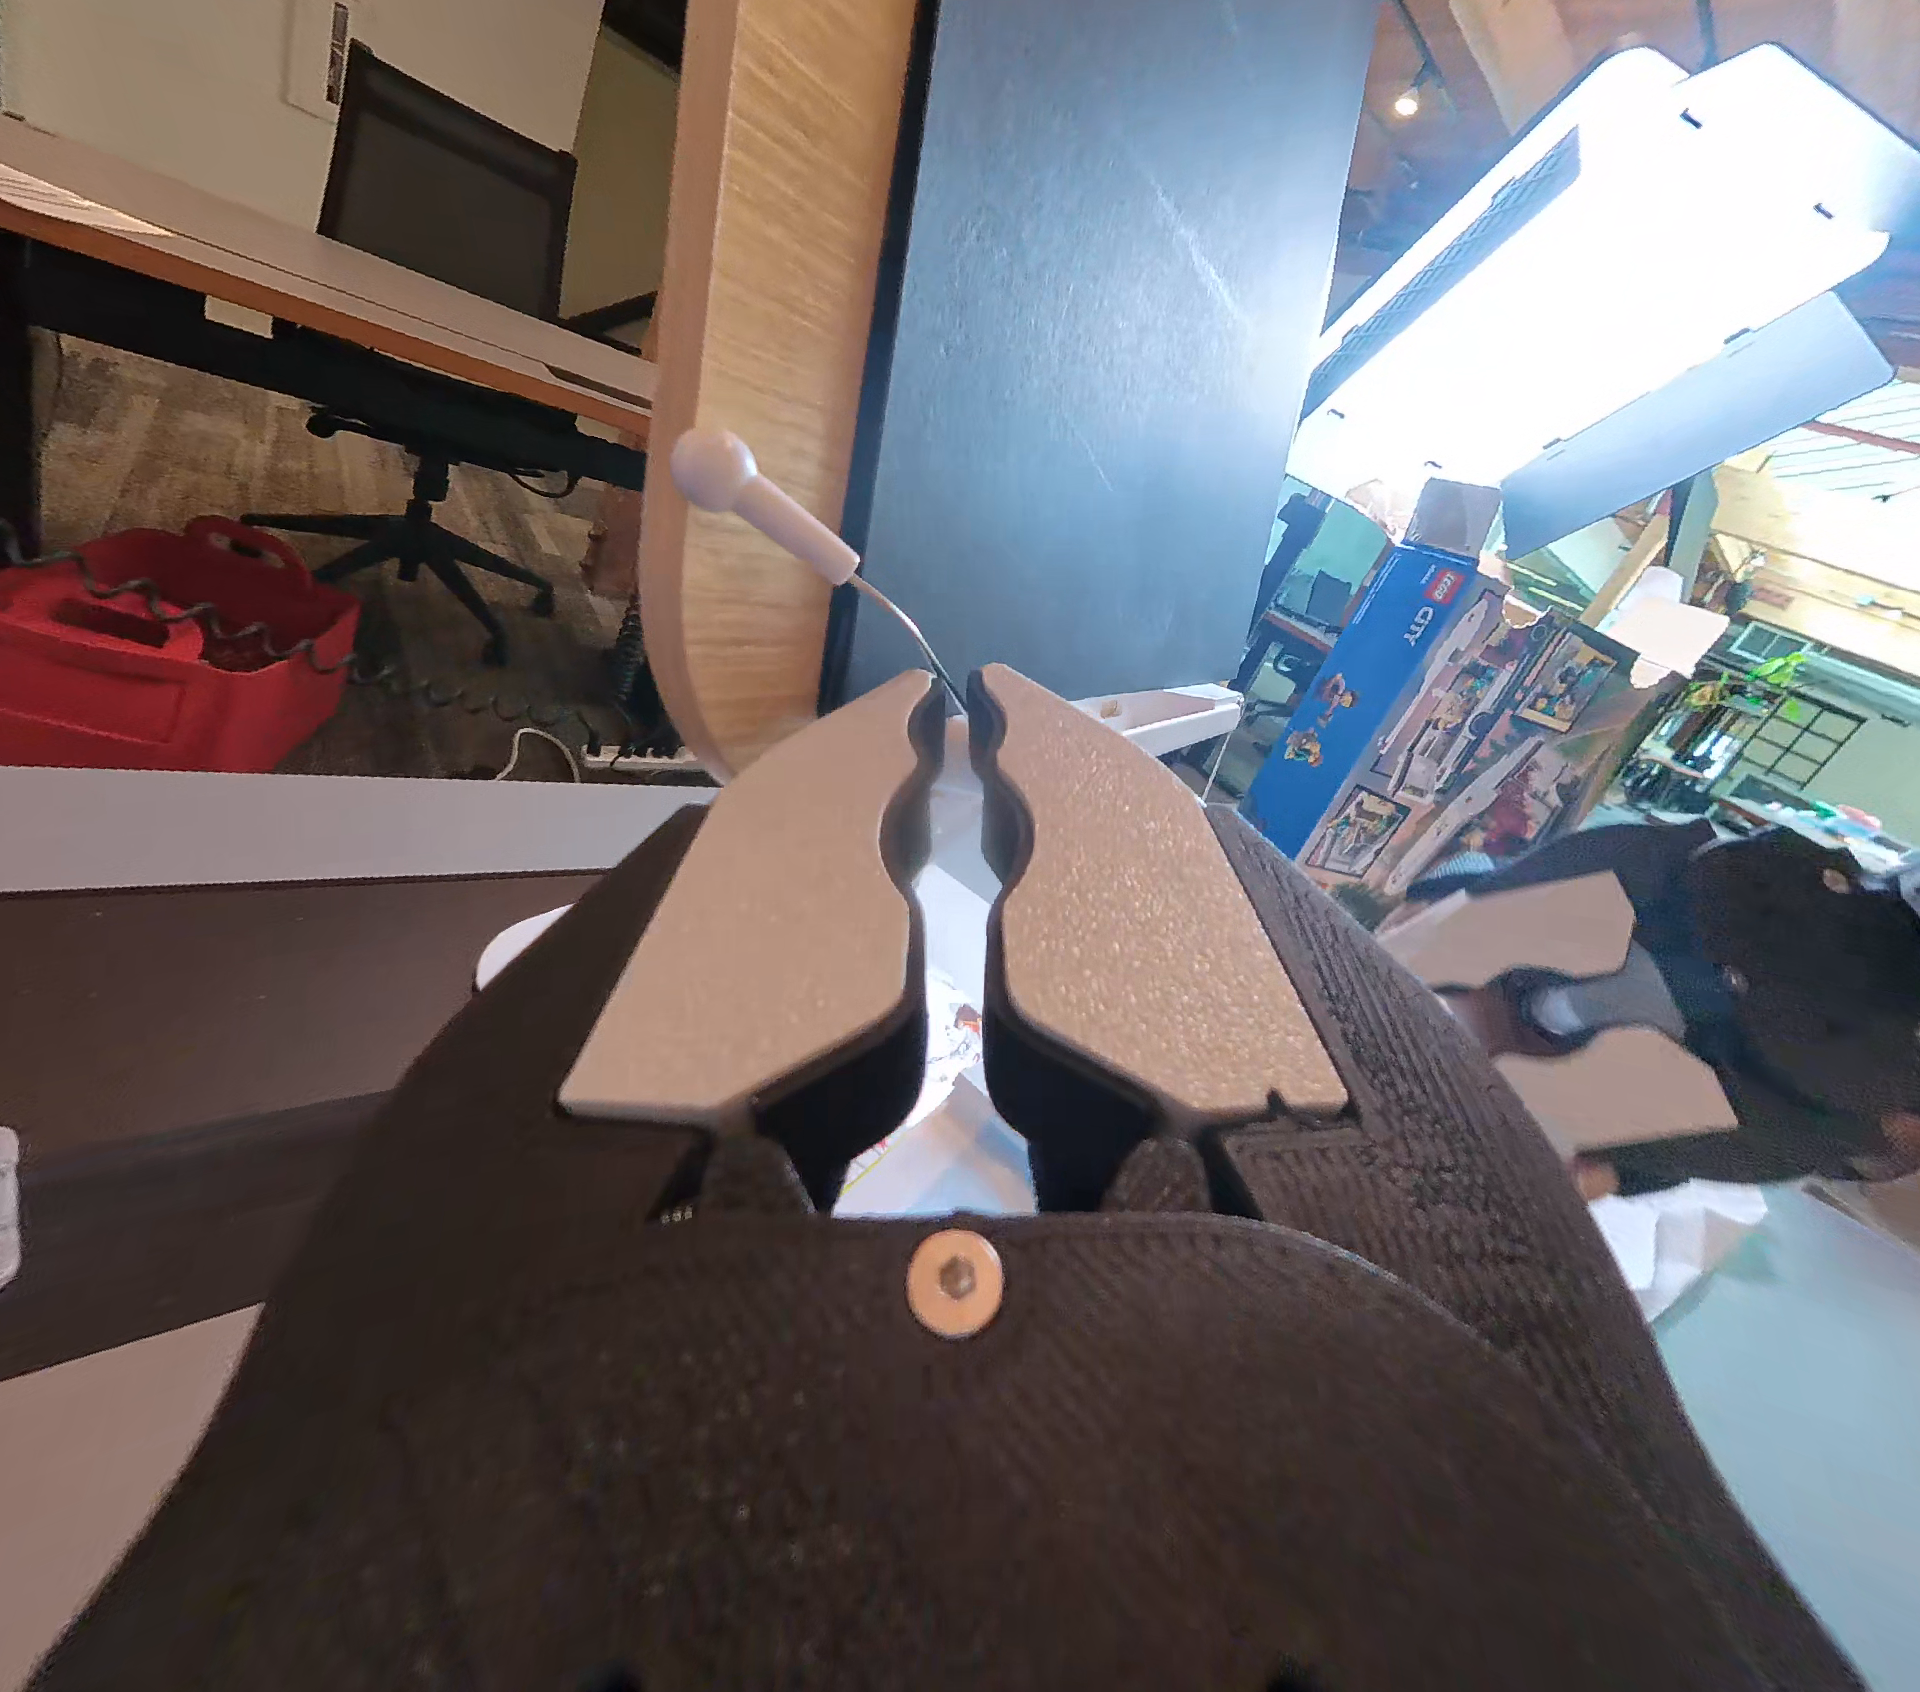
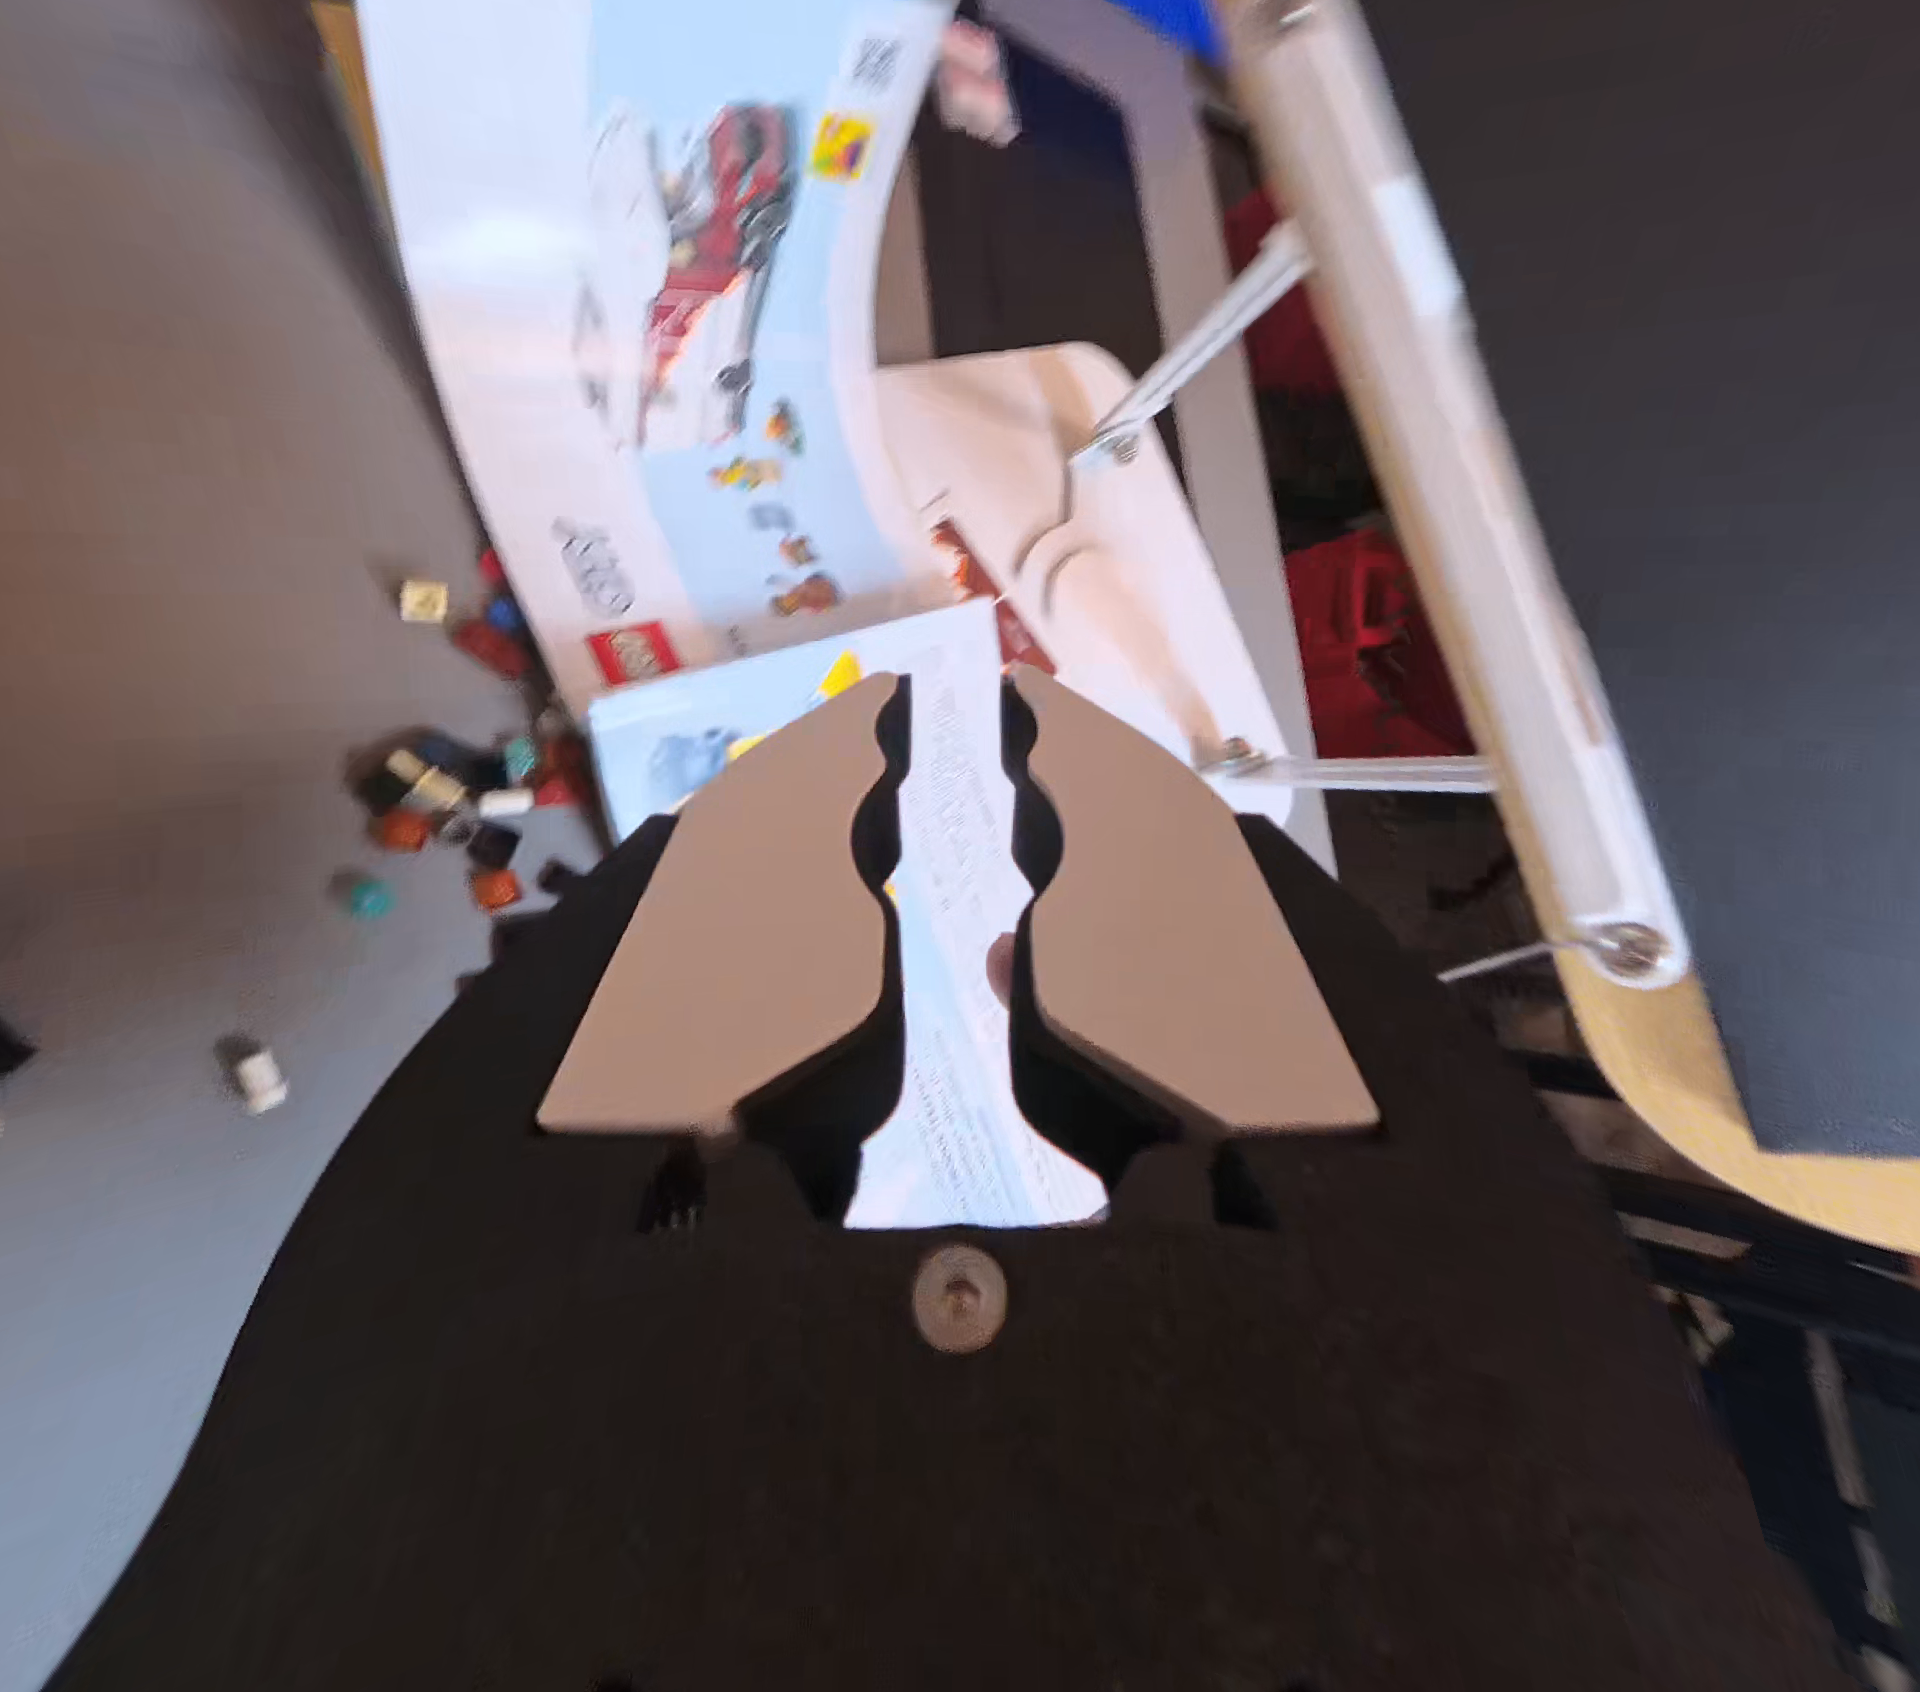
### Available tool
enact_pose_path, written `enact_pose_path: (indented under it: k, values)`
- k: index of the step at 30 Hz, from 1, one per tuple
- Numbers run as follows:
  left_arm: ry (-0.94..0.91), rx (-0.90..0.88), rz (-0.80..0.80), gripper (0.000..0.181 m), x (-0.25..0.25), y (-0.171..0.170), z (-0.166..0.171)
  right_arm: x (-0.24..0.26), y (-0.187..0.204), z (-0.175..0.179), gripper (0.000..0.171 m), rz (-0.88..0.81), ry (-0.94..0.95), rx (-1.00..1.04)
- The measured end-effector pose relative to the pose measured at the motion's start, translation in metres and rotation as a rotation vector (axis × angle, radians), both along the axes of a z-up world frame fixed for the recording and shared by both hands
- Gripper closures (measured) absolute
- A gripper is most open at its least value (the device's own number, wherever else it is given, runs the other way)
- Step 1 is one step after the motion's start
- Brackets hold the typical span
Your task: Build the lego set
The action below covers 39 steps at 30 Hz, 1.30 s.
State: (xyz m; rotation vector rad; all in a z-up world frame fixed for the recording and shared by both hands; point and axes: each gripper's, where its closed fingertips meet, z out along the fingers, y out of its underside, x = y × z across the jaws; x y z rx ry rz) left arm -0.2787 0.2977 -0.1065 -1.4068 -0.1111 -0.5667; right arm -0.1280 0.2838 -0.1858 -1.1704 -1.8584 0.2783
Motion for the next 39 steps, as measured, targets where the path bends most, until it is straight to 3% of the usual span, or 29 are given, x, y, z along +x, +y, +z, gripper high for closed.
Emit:
enact_pose_path:
  k: [1,7,12,15,23,29,33,36,39]
  values:
    - [0.014,-0.005,0.001,0.177,0.0,0.0,0.0,0.002,-0.007,-0.013,0.15,0.019,-0.072,0.029]
    - [0.088,-0.04,0.006,0.176,0.0,0.0,-0.001,0.007,-0.035,-0.066,0.132,0.132,-0.383,0.279]
    - [0.11,-0.051,0.007,0.176,0.0,0.0,-0.001,0.003,-0.028,-0.078,0.132,0.071,-0.35,0.297]
    - [0.113,-0.052,0.005,0.176,0.0,0.0,-0.001,0.001,-0.027,-0.084,0.146,0.054,-0.331,0.319]
    - [0.116,-0.069,-0.003,0.175,0.001,0.0,-0.001,-0.004,-0.016,-0.052,0.166,-0.029,-0.217,0.487]
    - [0.196,-0.059,0.039,0.152,-0.01,-0.011,0.011,-0.006,0.002,-0.019,0.166,-0.117,-0.282,0.385]
    - [0.369,-0.026,0.185,0.144,-0.027,-0.032,0.036,-0.011,0.013,-0.01,0.167,-0.16,-0.377,0.229]
    - [0.537,-0.054,-0.009,0.147,0.023,-0.044,0.046,-0.016,0.019,-0.003,0.167,-0.171,-0.414,0.121]
    - [0.615,-0.252,-0.251,0.128,0.074,-0.048,0.008,-0.02,0.025,0.006,0.167,-0.195,-0.407,0.025]
